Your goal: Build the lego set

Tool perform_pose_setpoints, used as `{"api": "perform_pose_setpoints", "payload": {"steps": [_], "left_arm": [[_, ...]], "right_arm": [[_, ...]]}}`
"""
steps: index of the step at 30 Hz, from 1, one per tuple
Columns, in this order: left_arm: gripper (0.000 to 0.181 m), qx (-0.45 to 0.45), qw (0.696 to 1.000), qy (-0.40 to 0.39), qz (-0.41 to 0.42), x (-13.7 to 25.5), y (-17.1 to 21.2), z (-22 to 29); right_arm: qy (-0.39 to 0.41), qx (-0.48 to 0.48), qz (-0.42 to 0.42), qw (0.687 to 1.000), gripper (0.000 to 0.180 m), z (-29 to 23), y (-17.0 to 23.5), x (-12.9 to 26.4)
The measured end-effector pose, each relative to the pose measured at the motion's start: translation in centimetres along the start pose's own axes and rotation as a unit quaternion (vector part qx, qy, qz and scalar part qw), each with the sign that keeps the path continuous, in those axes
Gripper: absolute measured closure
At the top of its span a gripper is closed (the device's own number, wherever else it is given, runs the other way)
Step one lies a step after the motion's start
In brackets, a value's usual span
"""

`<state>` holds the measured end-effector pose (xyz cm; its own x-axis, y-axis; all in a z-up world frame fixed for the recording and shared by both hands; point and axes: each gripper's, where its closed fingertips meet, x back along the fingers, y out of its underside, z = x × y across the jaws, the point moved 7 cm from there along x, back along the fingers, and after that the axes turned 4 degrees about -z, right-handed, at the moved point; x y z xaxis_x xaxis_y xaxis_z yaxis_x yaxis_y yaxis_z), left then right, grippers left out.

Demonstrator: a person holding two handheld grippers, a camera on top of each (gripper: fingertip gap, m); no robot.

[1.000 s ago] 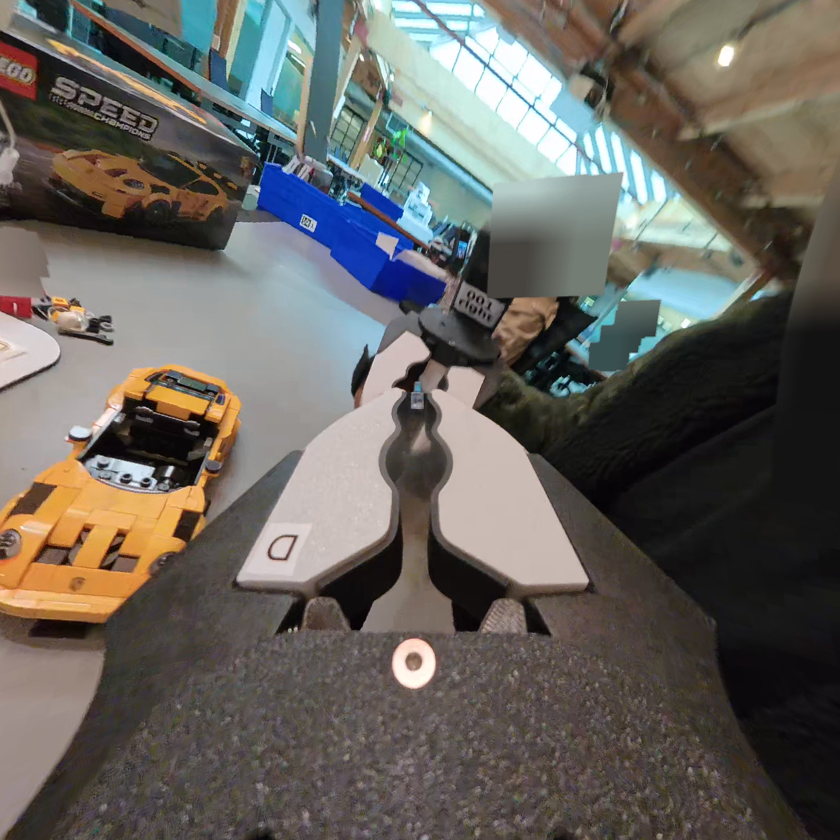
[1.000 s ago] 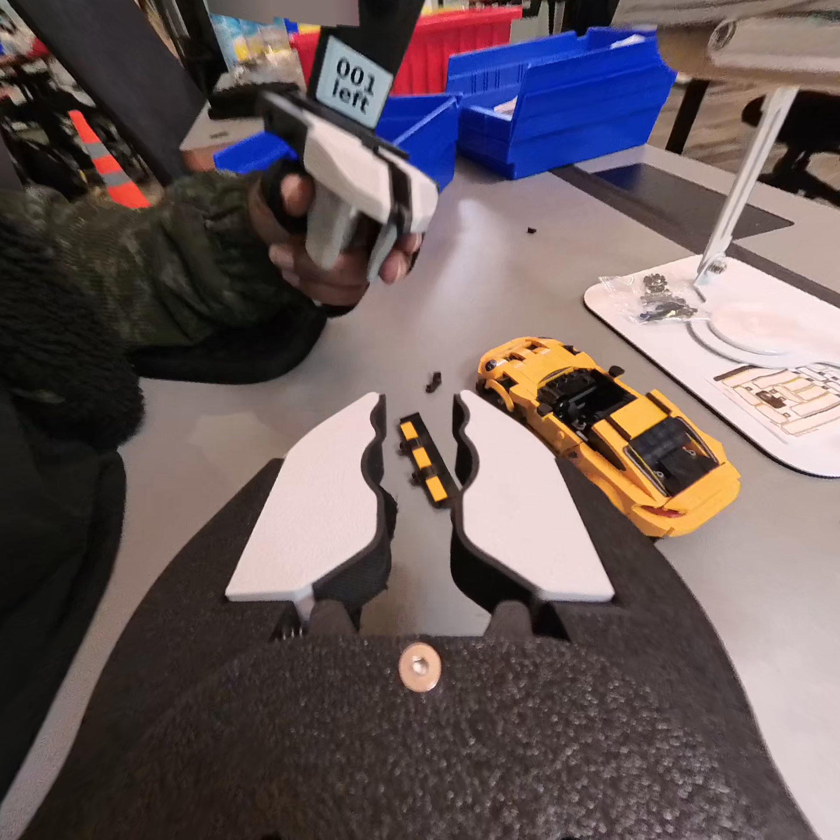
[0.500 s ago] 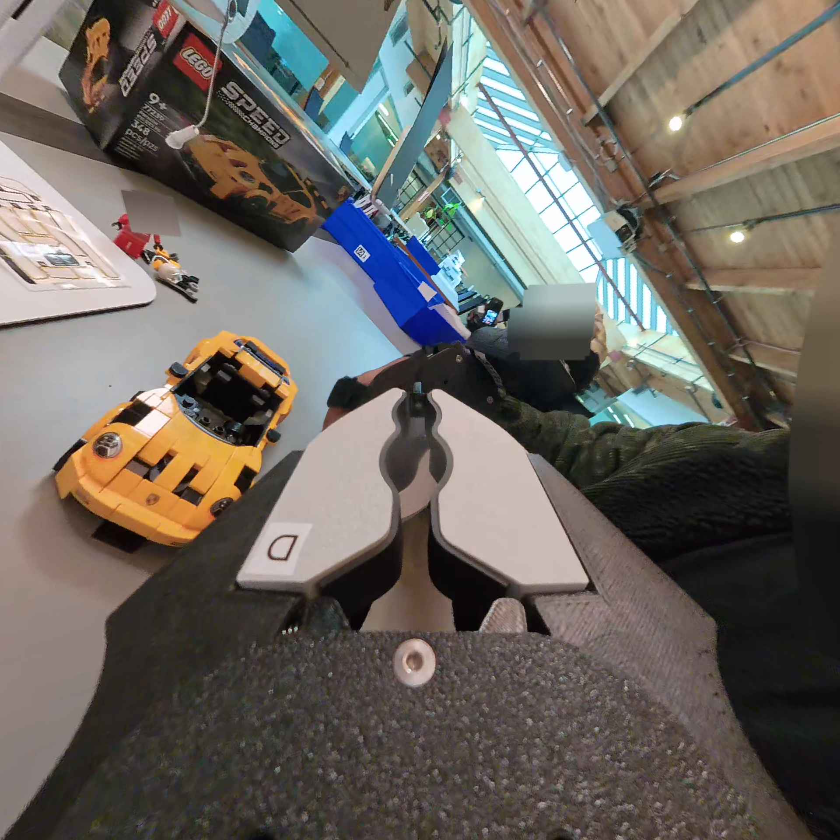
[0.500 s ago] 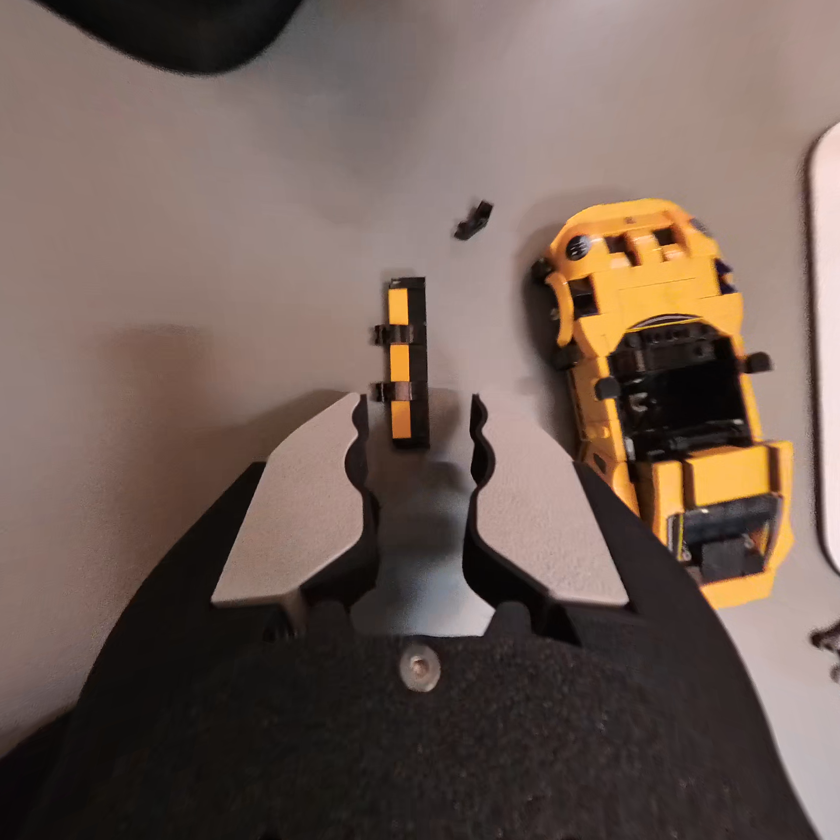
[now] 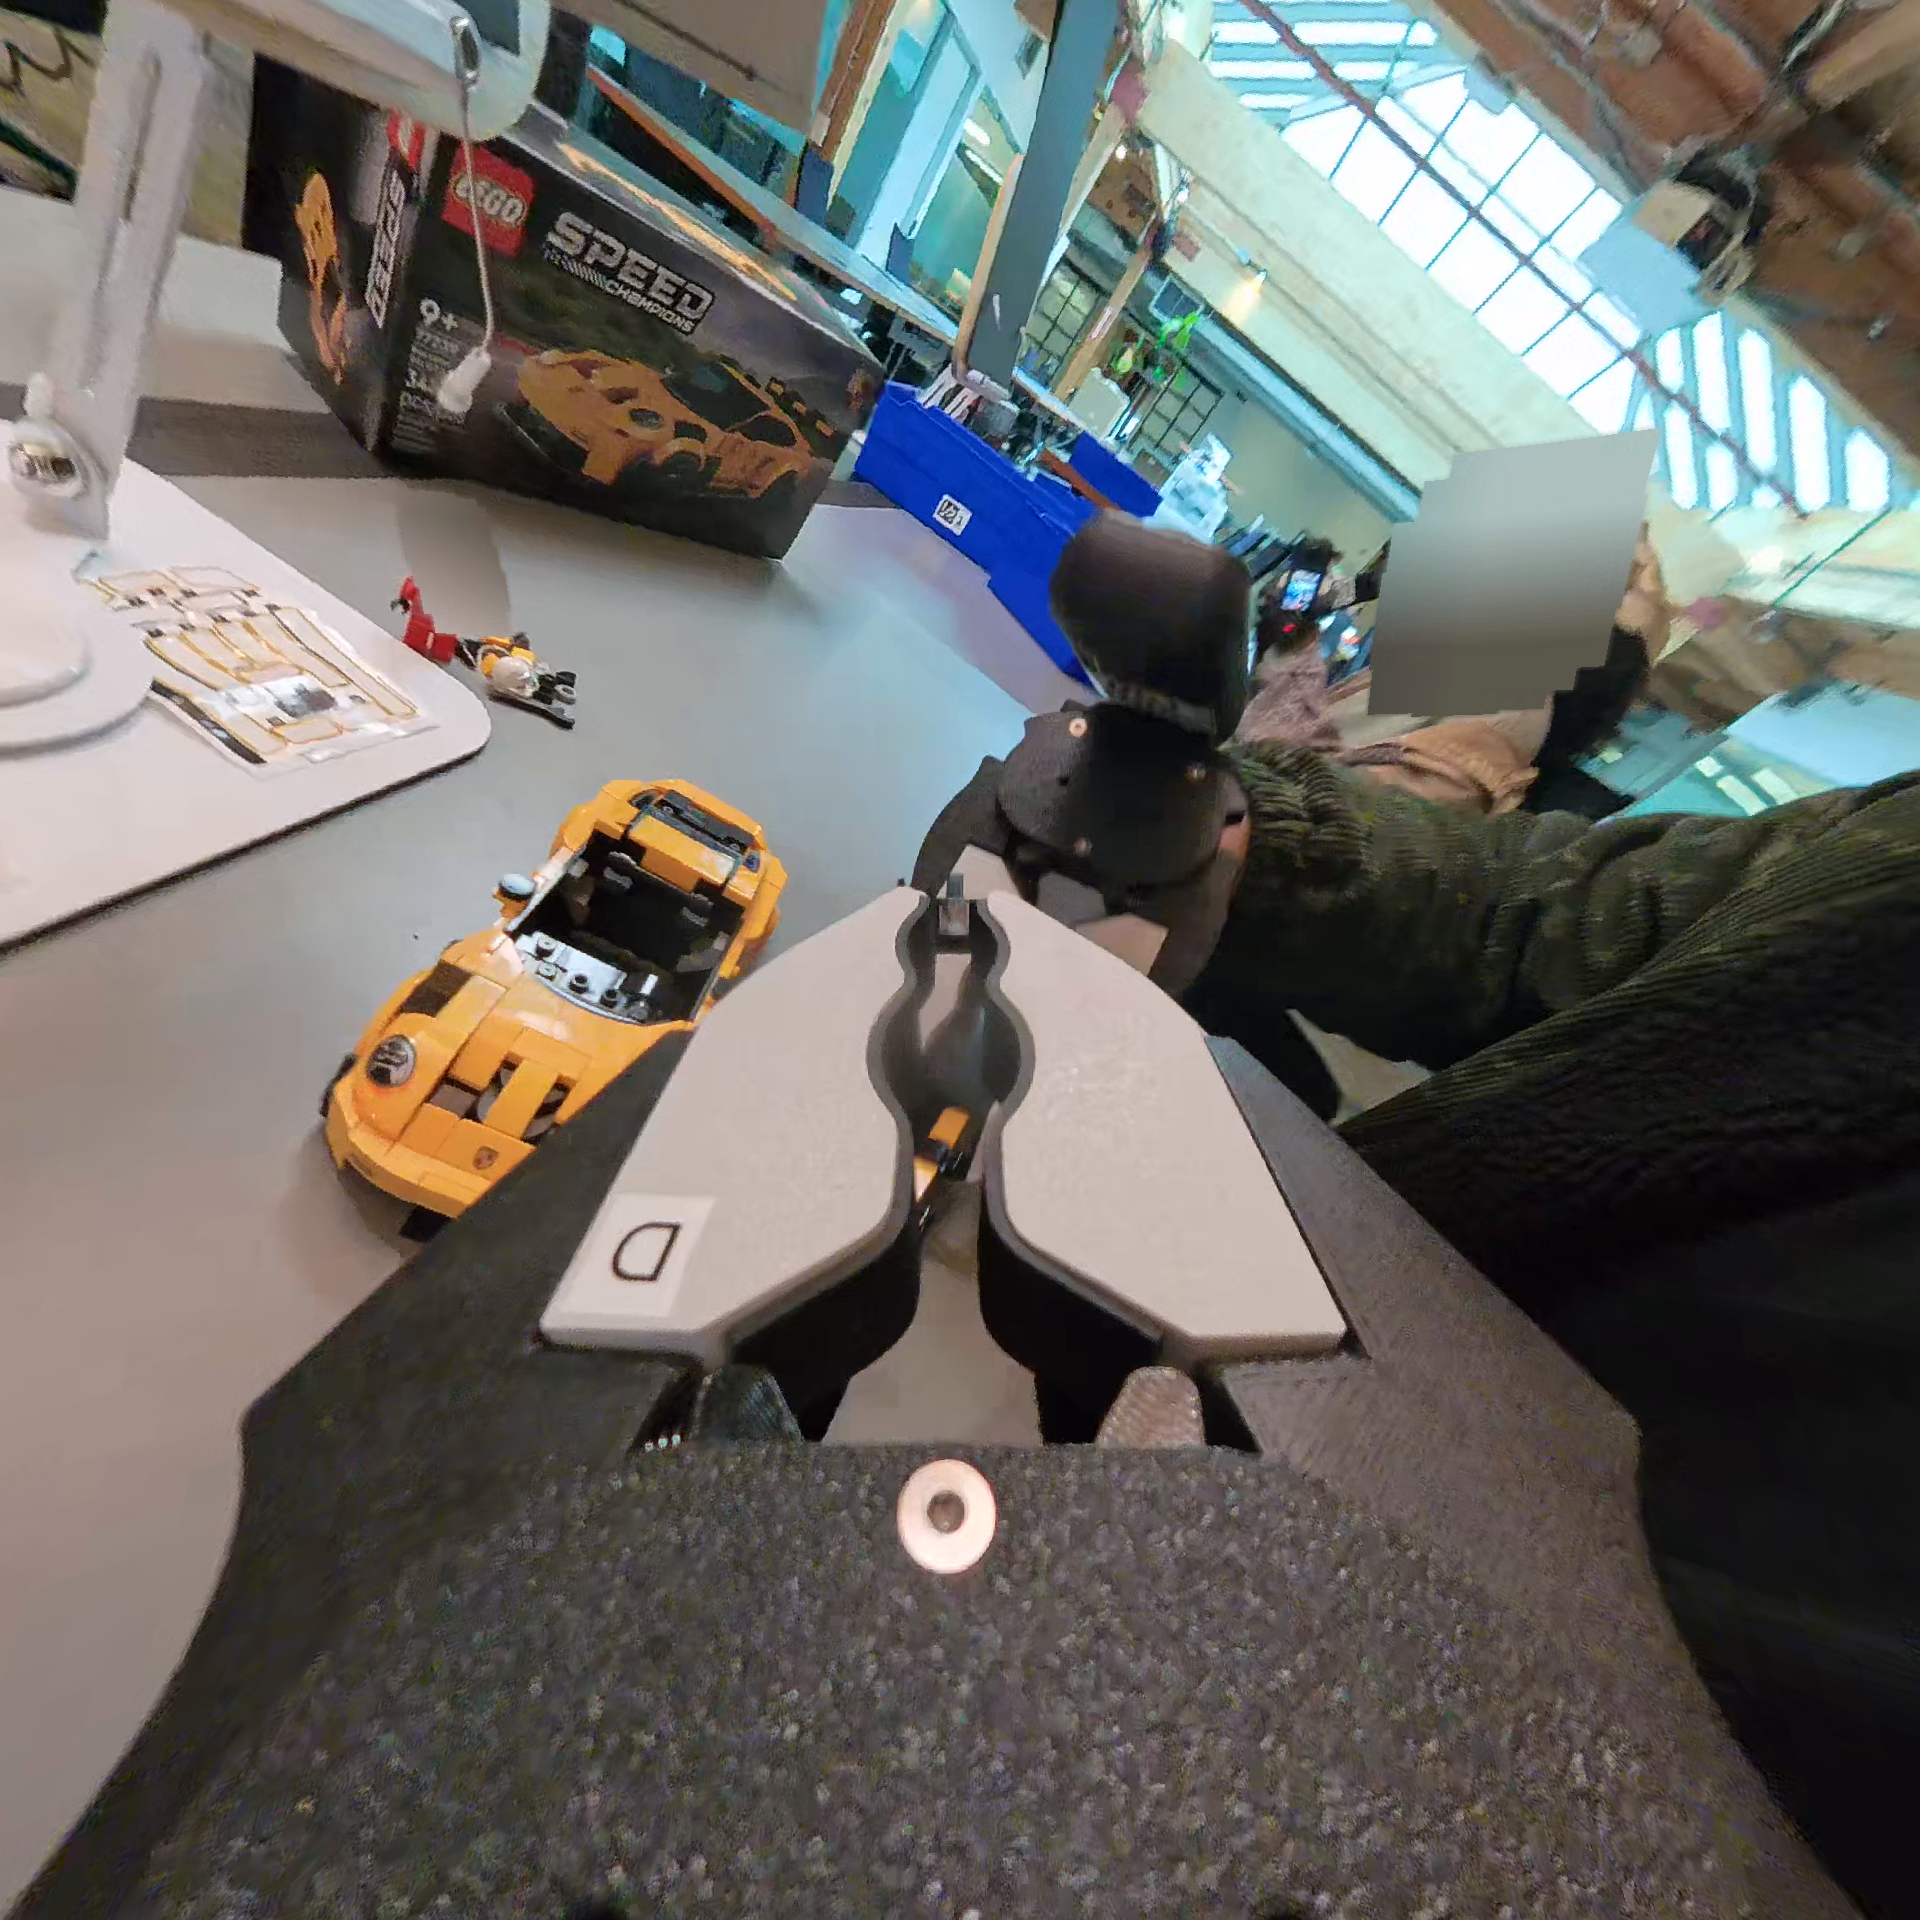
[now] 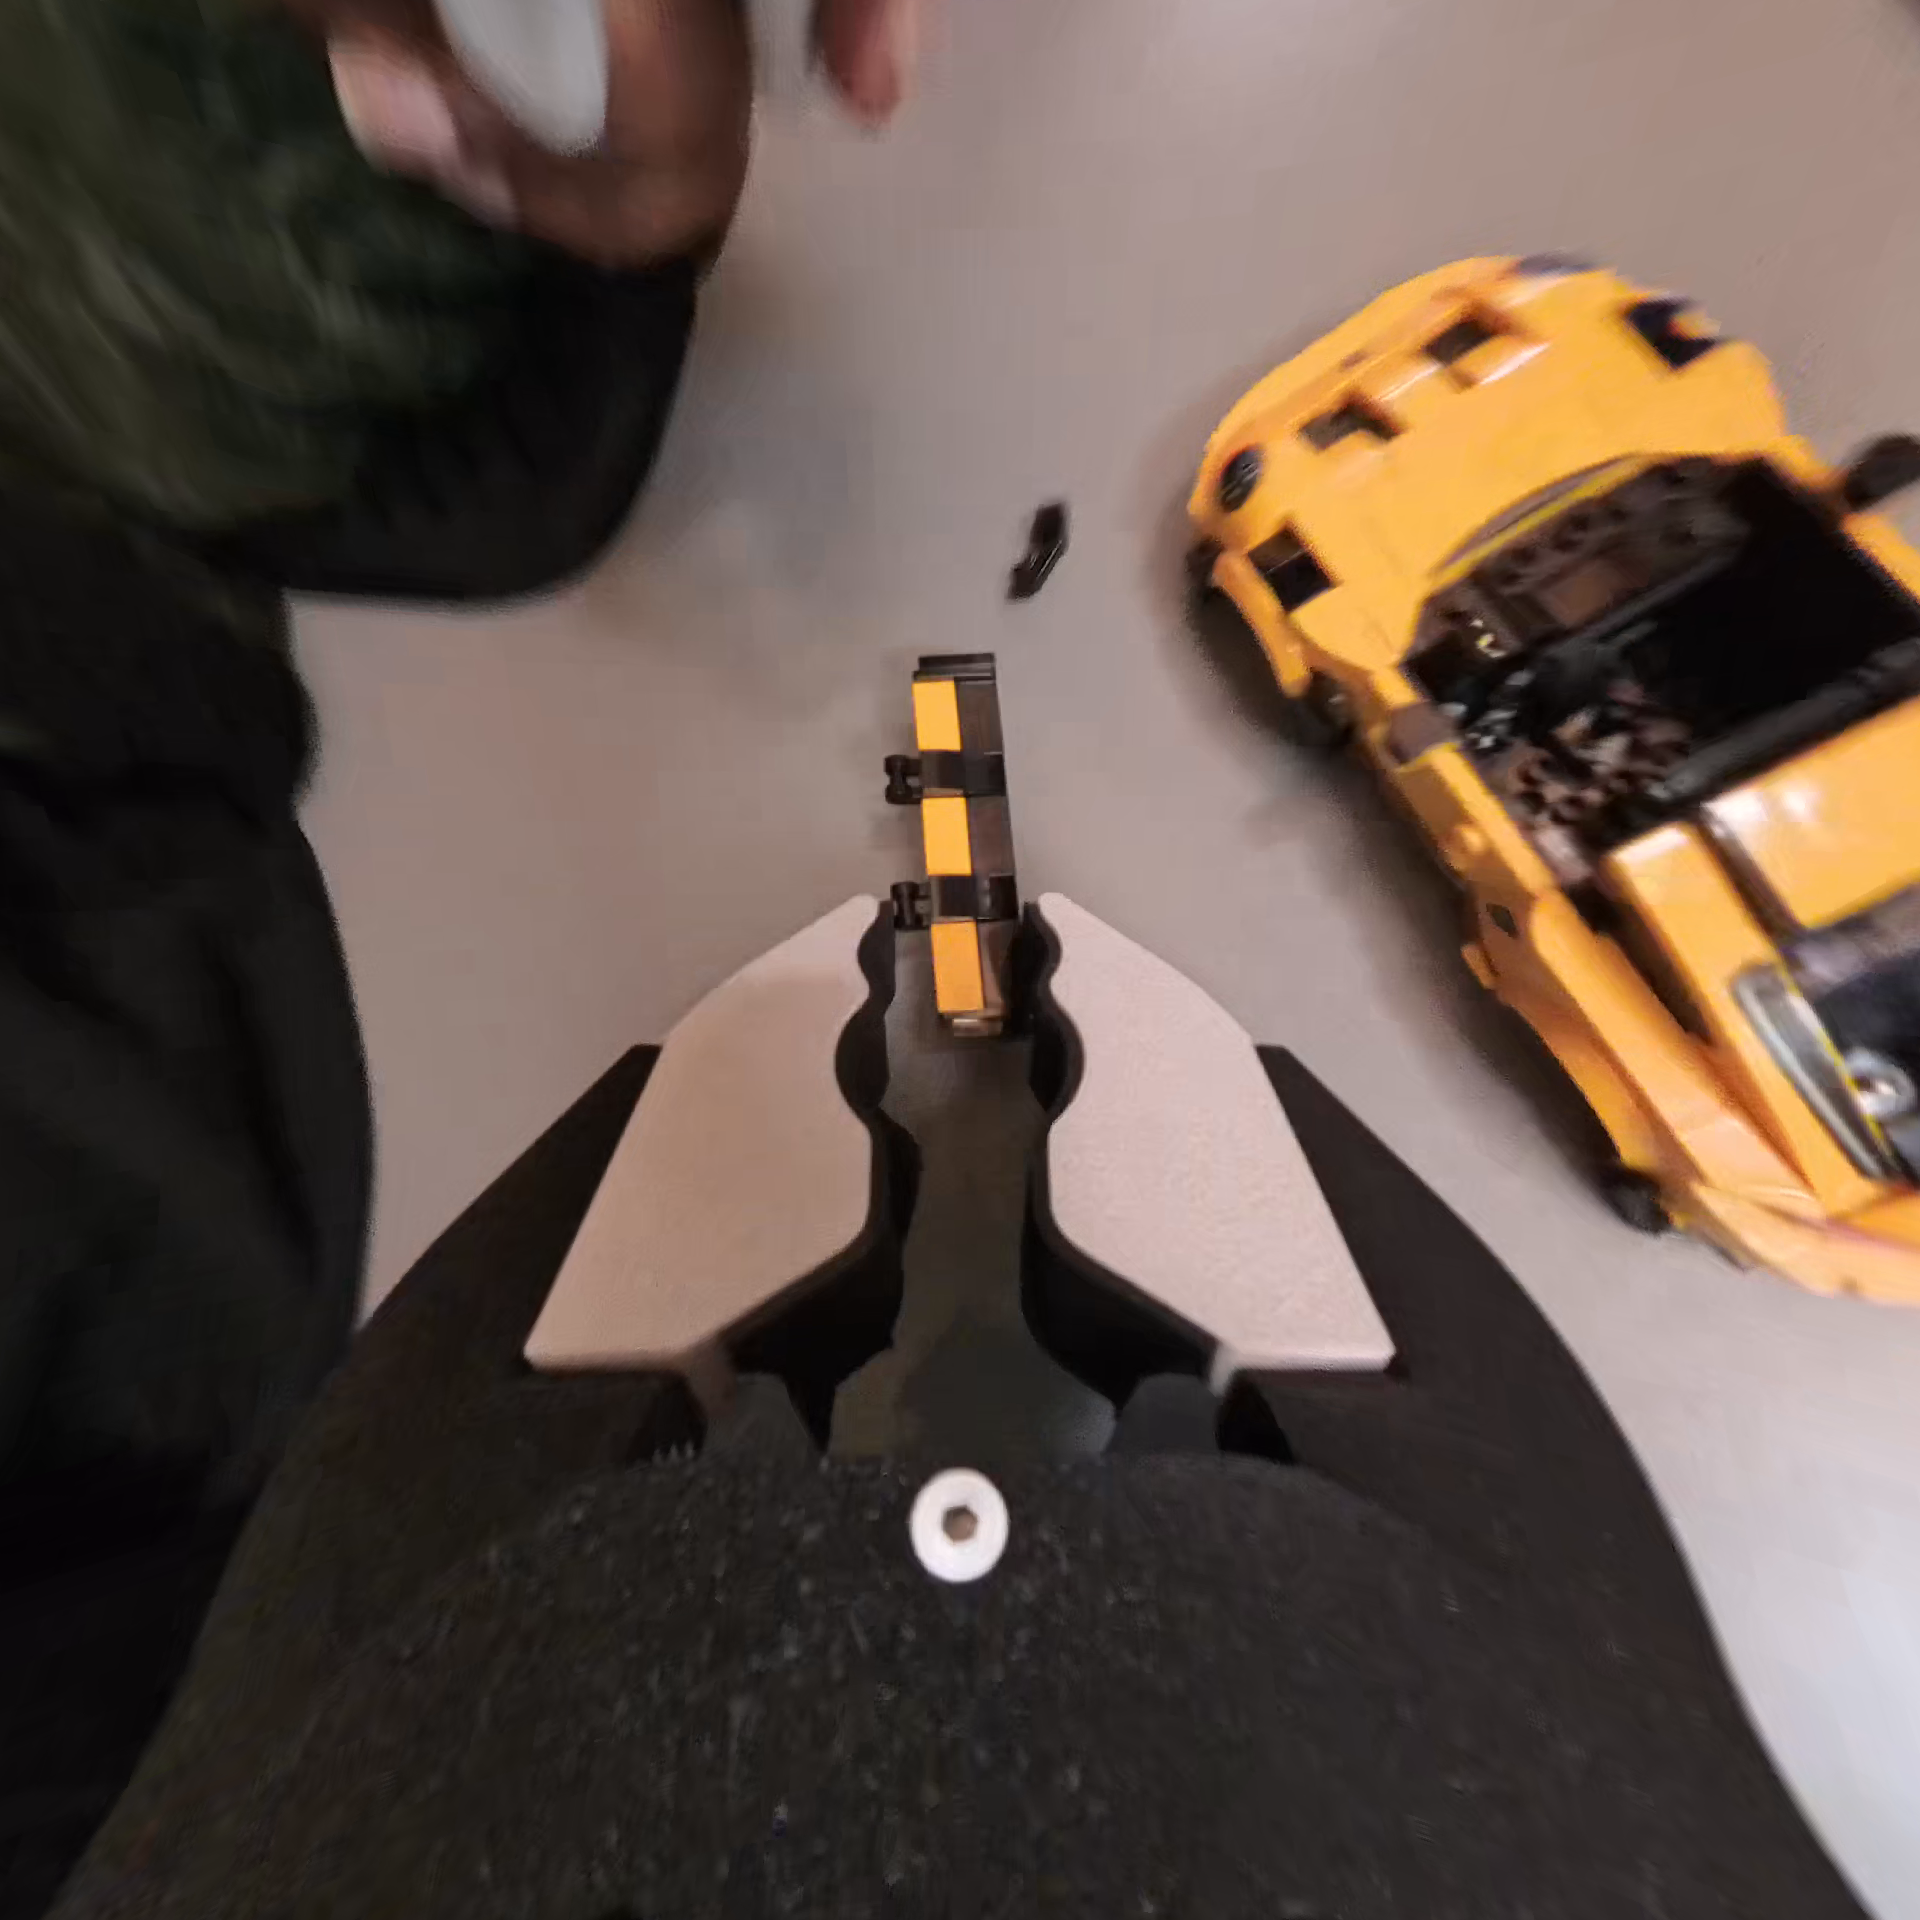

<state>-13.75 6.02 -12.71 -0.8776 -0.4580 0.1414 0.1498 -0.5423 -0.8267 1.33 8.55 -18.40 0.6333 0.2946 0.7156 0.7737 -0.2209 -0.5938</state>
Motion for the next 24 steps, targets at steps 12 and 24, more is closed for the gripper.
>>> {"api": "perform_pose_setpoints", "payload": {"steps": [12, 24], "left_arm": [[0.175, -0.192, 0.976, -0.100, 0.028, -1.3, 0.3, 1.9], [0.175, -0.229, 0.964, -0.135, 0.019, -2.0, 0.9, 1.9]], "right_arm": [[-0.031, -0.210, 0.307, 0.928, 0.157, -0.8, -1.9, 3.6], [-0.057, -0.258, 0.340, 0.903, 0.158, -0.8, -1.7, 3.4]]}}
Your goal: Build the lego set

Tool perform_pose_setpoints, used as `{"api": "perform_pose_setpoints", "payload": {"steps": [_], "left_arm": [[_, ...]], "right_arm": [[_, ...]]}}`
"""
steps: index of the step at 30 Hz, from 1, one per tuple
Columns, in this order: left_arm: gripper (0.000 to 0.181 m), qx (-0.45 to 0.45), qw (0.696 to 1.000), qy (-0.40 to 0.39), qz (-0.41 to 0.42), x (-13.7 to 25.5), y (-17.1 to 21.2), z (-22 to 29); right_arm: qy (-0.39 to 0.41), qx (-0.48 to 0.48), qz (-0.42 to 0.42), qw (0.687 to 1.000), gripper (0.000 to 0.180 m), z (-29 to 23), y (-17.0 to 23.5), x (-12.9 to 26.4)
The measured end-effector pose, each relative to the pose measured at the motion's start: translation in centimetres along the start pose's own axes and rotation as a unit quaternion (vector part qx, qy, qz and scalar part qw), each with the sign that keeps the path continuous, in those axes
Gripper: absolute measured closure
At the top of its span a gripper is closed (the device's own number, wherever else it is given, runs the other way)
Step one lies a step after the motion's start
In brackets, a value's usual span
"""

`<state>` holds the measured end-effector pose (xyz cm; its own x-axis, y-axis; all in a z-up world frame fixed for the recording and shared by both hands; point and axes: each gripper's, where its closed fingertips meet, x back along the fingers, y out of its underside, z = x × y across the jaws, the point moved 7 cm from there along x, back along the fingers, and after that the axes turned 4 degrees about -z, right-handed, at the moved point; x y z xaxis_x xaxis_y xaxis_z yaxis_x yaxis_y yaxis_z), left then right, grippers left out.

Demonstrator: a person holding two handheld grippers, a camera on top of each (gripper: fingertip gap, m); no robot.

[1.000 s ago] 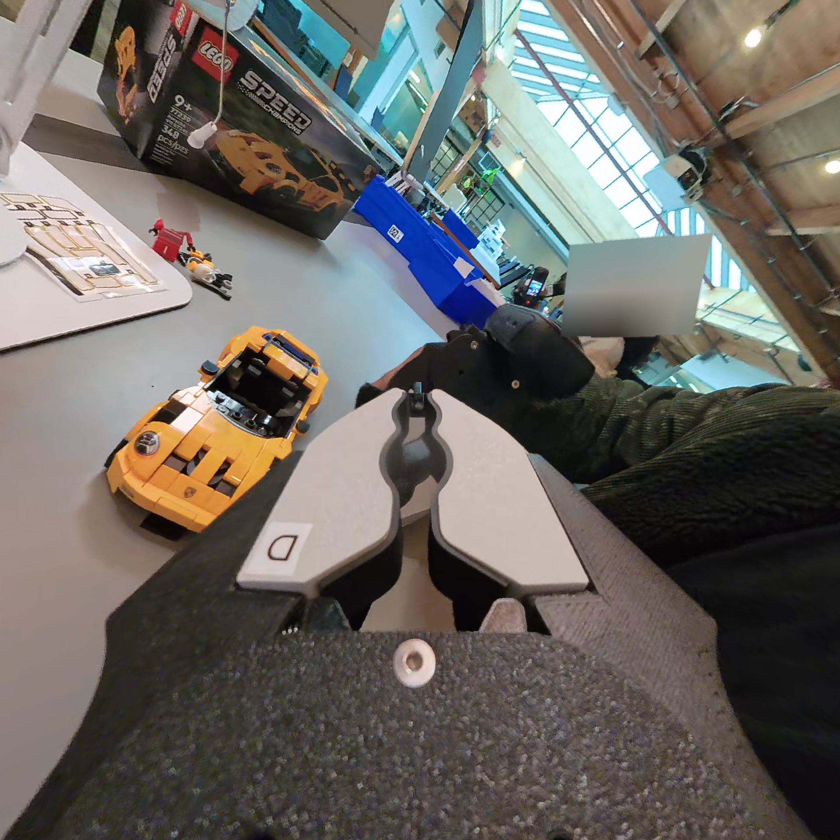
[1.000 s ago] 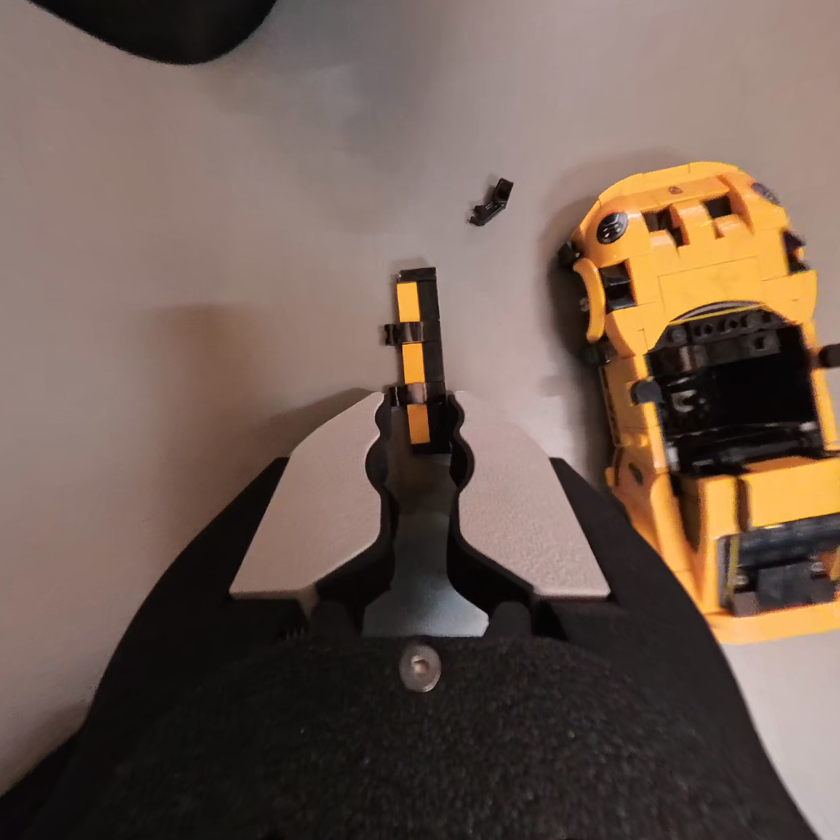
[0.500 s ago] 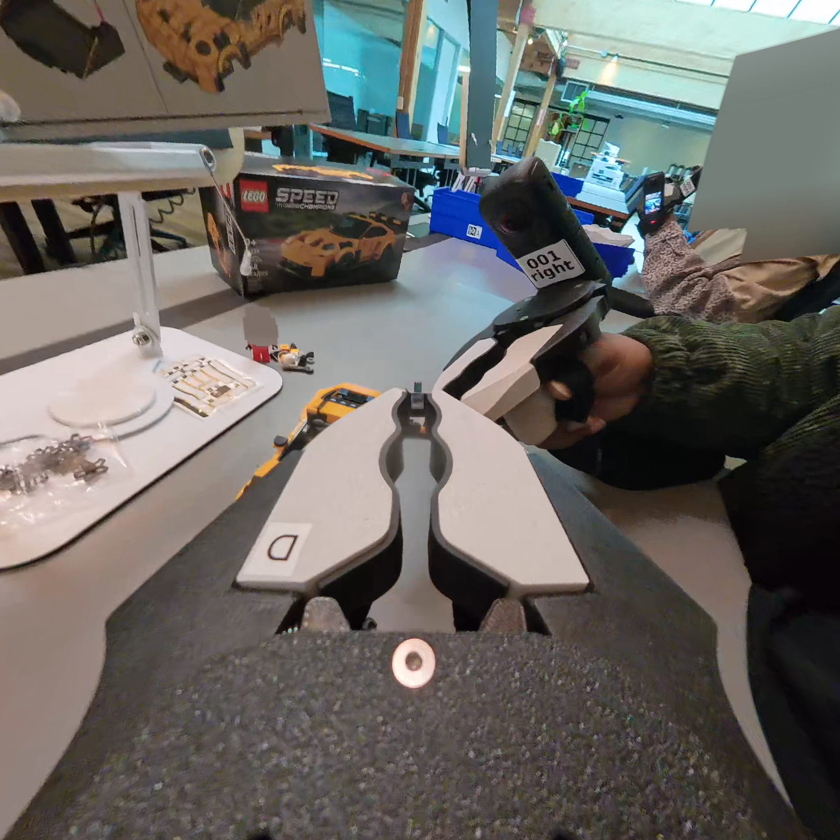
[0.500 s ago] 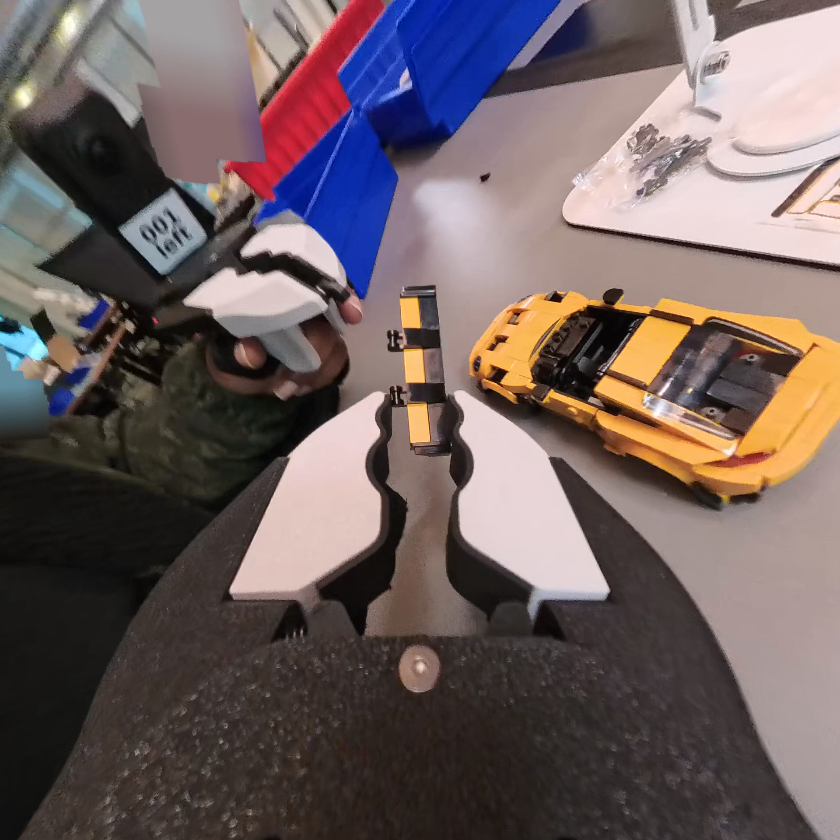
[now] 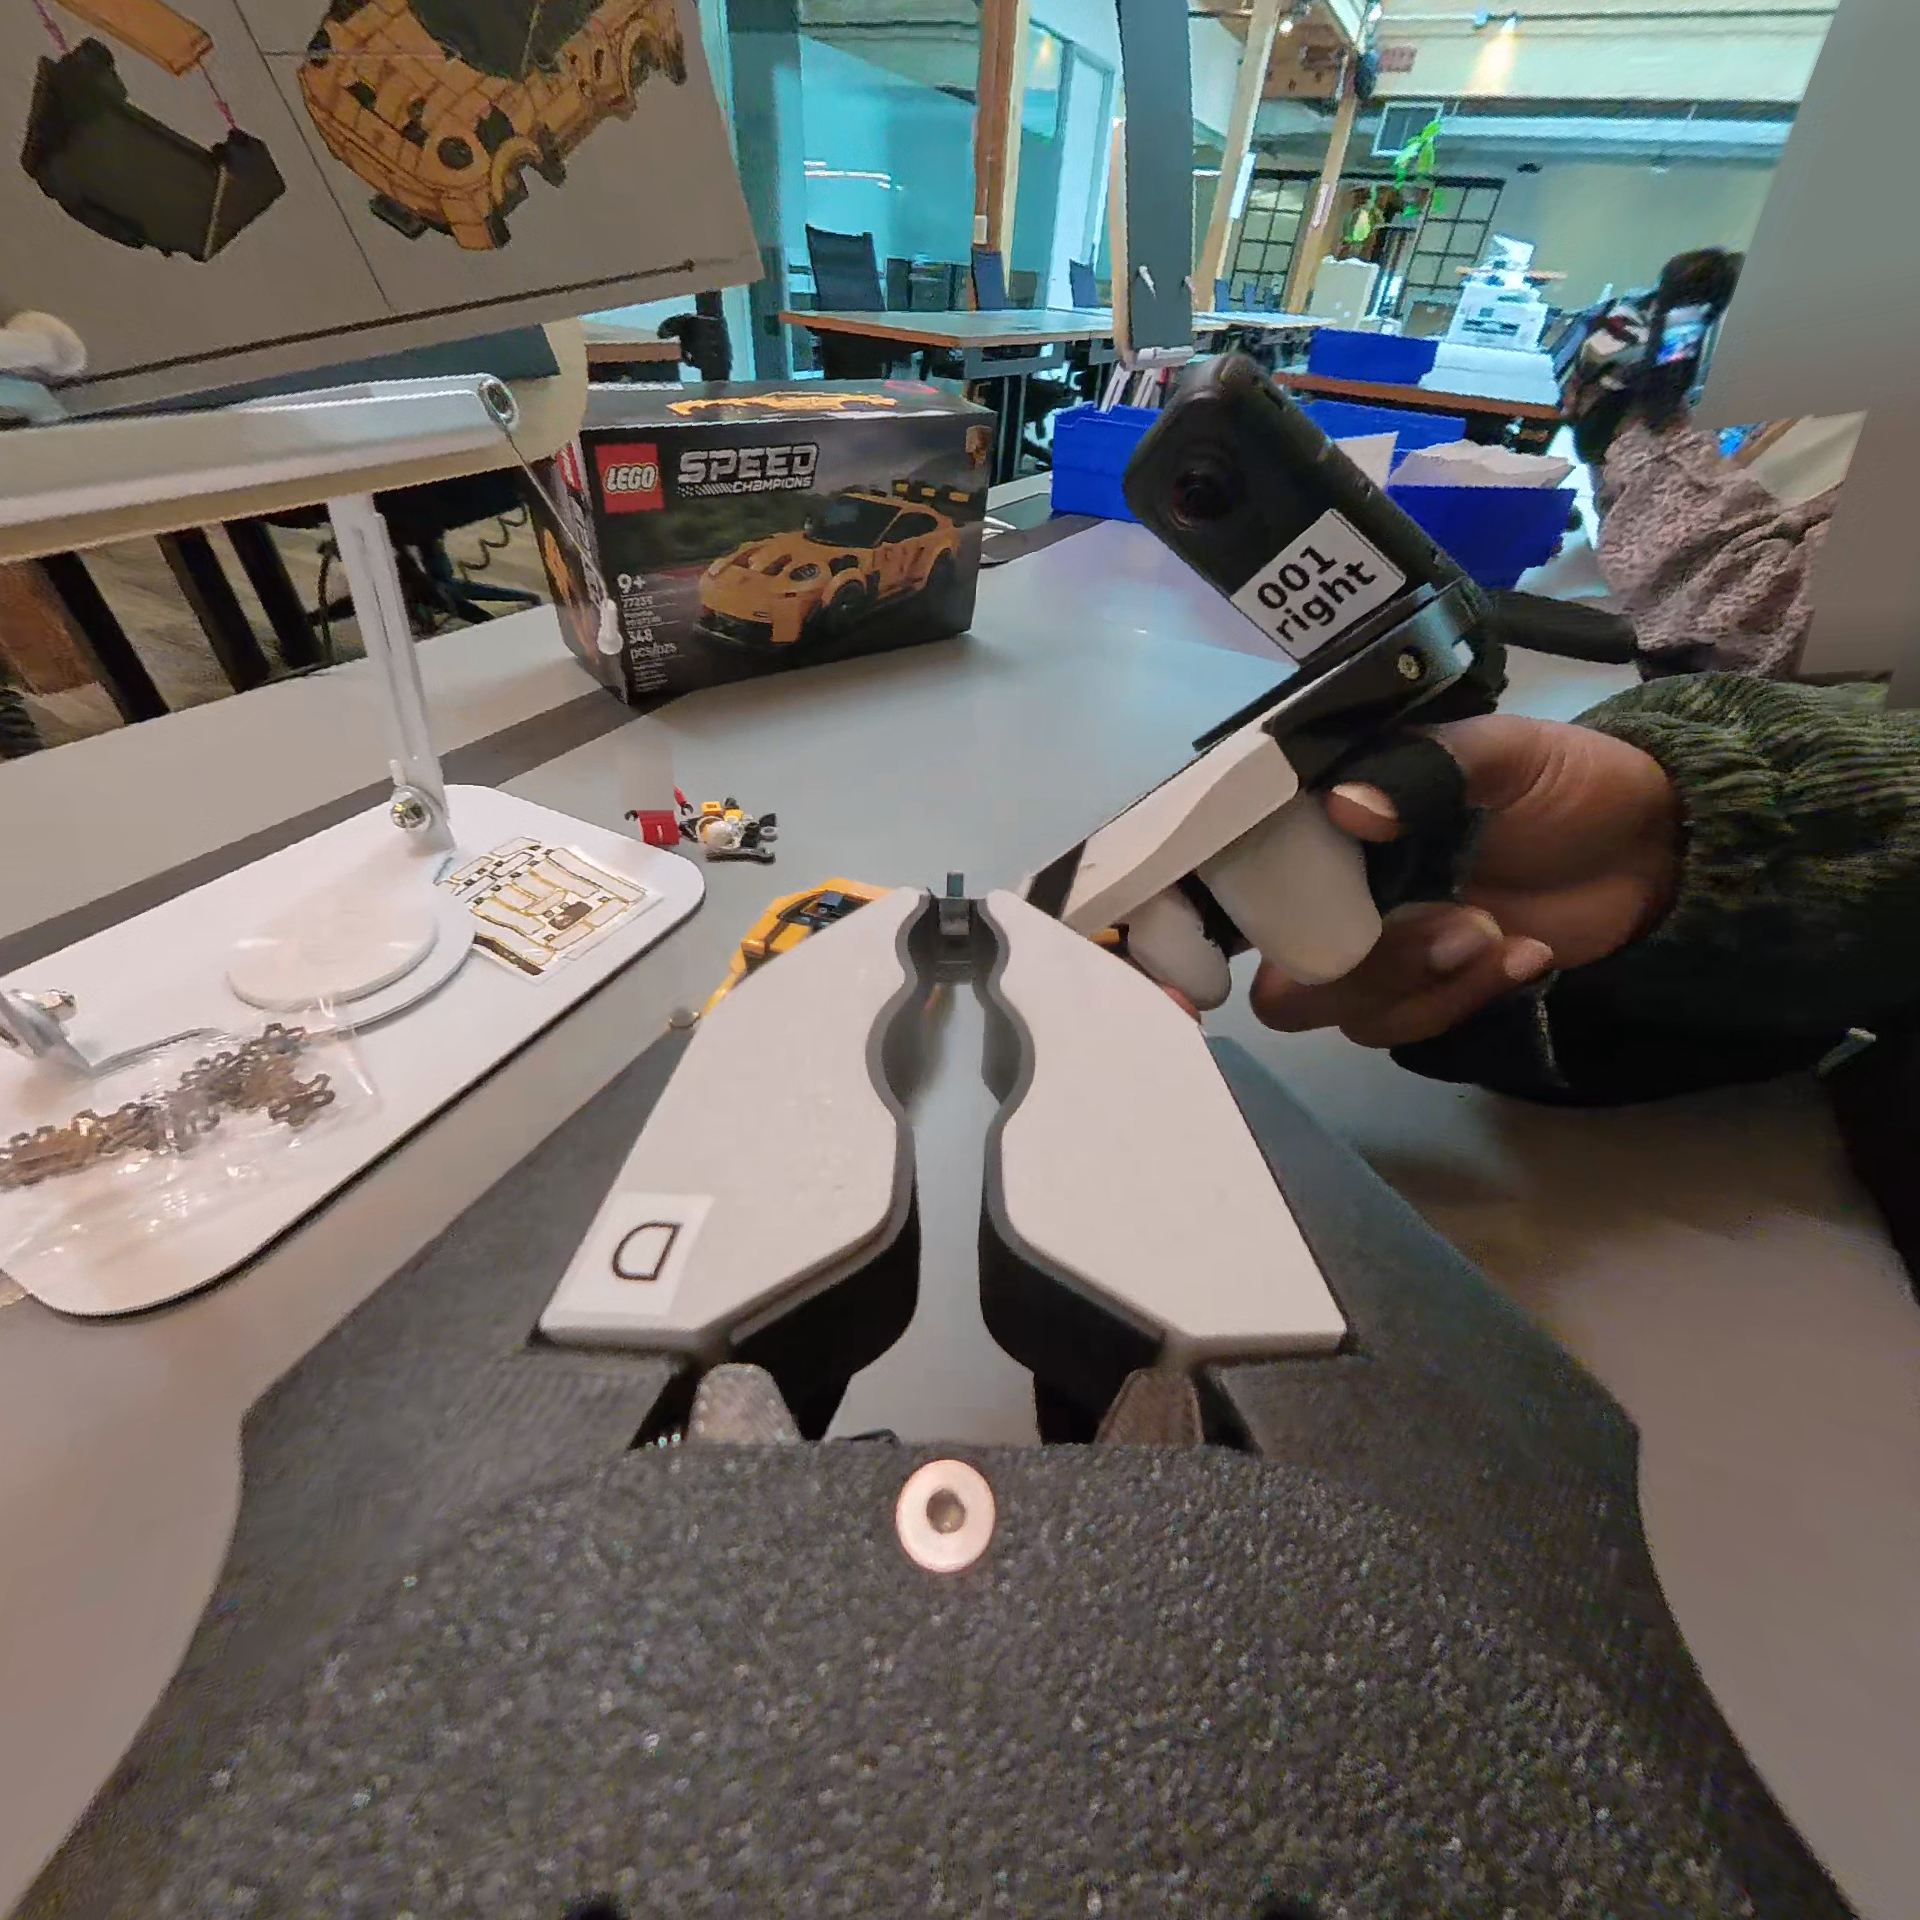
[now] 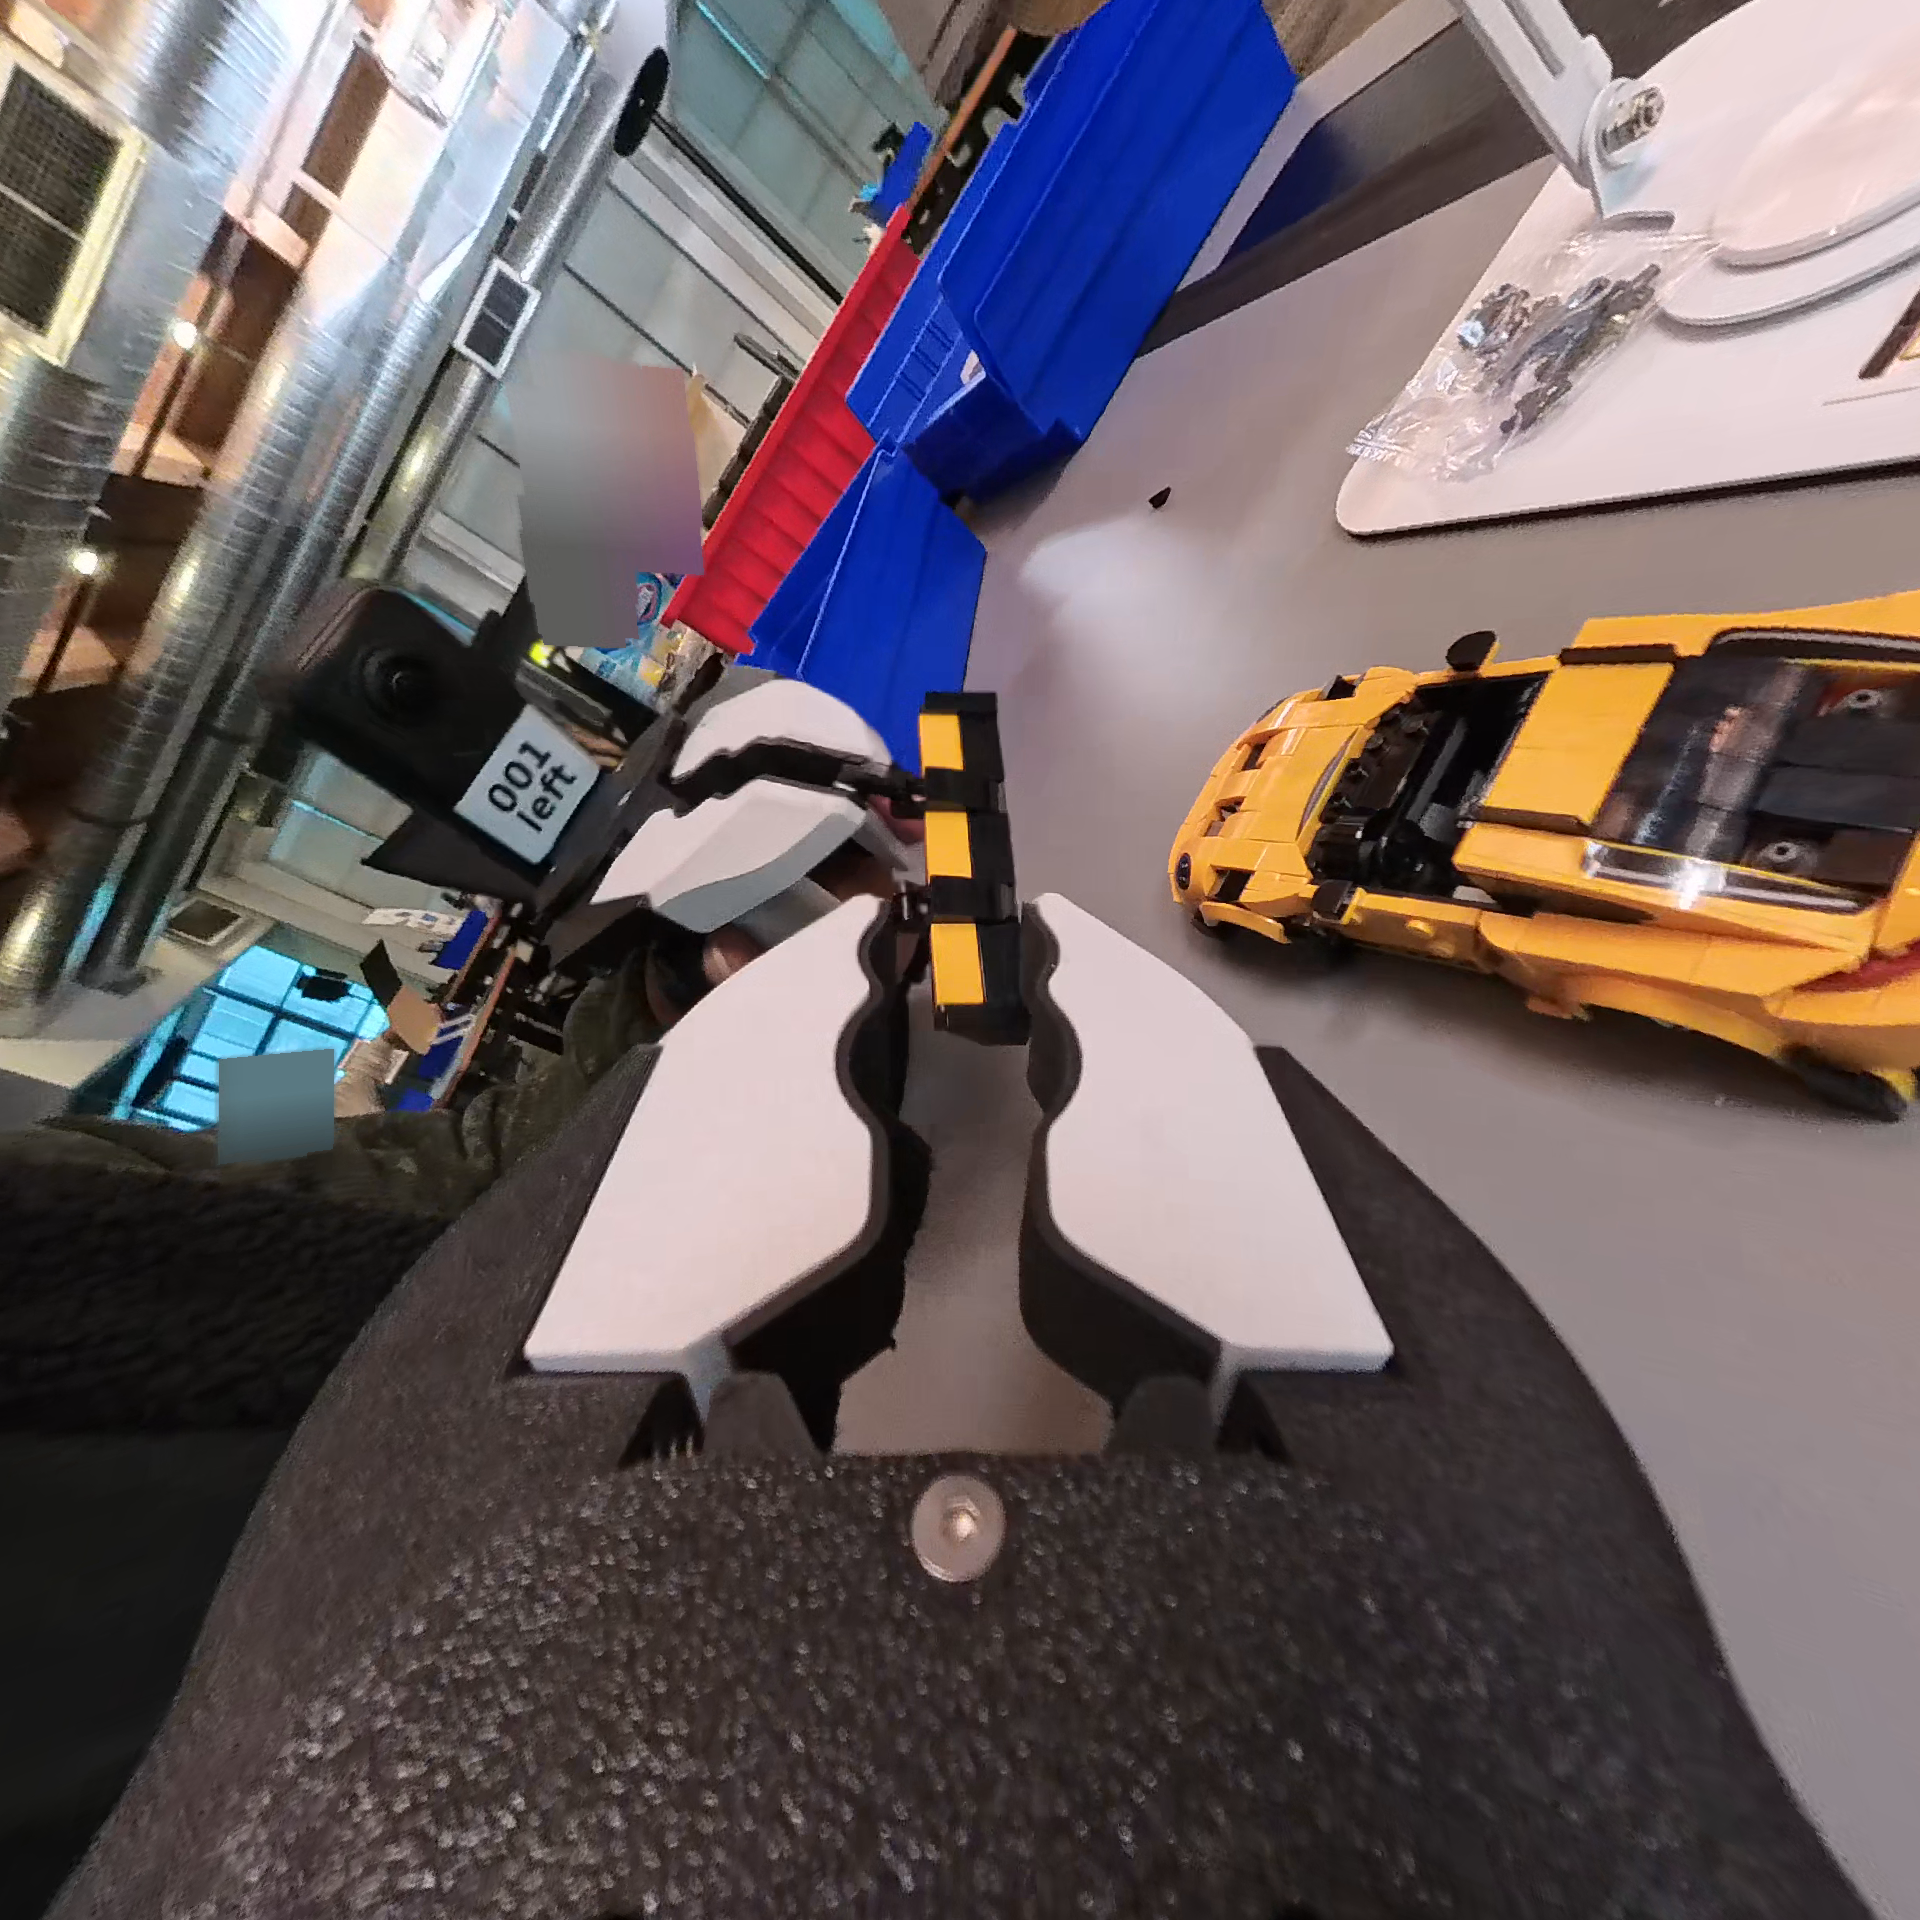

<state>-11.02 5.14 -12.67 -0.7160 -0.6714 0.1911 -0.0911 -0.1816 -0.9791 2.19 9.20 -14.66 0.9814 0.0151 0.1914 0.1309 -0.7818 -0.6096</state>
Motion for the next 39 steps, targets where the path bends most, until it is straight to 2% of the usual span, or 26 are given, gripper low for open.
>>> {"api": "perform_pose_setpoints", "payload": {"steps": [12, 25, 31, 36, 39], "left_arm": [[0.175, -0.010, 1.000, -0.011, -0.006, -0.1, 0.1, 0.1], [0.175, -0.042, 0.999, -0.032, -0.011, -0.2, -0.1, 0.5], [0.174, -0.071, 0.996, -0.050, -0.023, -0.2, -0.2, 0.8], [0.175, -0.083, 0.994, -0.057, -0.029, -0.2, -0.2, 0.9], [0.175, -0.082, 0.995, -0.057, -0.031, -0.2, -0.2, 0.9]], "right_arm": [[-0.011, -0.036, 0.011, 0.999, 0.157, 0.3, 0.0, 0.3], [-0.012, 0.019, 0.017, 1.000, 0.158, -0.7, -0.1, 0.4], [0.069, 0.160, 0.026, 0.984, 0.158, -1.4, -0.3, 0.6], [0.166, 0.337, 0.038, 0.926, 0.158, -2.4, -0.1, 0.6], [0.176, 0.369, 0.048, 0.911, 0.158, -2.8, -0.1, 0.7]]}}
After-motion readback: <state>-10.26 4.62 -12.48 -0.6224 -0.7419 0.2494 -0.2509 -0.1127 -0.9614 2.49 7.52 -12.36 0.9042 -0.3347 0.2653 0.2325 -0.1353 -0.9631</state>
